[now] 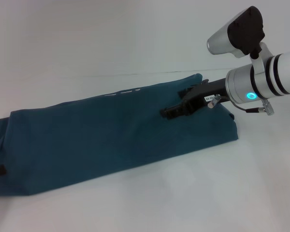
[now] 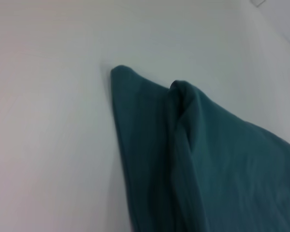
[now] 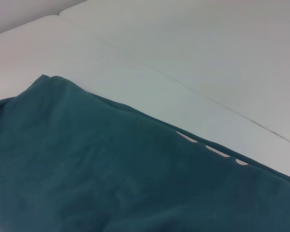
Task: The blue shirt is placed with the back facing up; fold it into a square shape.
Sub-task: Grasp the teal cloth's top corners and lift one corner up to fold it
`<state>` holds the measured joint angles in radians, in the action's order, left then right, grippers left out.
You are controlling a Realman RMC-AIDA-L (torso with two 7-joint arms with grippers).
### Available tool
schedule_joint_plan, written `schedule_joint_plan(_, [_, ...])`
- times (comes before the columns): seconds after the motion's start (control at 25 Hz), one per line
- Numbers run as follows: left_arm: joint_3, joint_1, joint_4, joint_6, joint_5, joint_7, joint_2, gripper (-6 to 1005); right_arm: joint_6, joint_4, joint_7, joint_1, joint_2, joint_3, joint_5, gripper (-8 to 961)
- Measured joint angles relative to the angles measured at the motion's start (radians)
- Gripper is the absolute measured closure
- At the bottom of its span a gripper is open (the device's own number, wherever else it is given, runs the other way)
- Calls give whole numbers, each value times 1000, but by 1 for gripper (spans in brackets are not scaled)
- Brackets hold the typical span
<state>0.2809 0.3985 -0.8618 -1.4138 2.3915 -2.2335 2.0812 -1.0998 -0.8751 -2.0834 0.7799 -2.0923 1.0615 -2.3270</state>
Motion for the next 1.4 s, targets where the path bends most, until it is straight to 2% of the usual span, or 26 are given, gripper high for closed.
schedule_joint_plan(0.92, [12,5,-41,-29,45,-27,-4,65,2,-6,-1,7,0,0,0,25])
schedule_joint_plan(1.4, [71,10,-43,-12,45,-55,0,66,1,-7,-1,9,0,0,0,25])
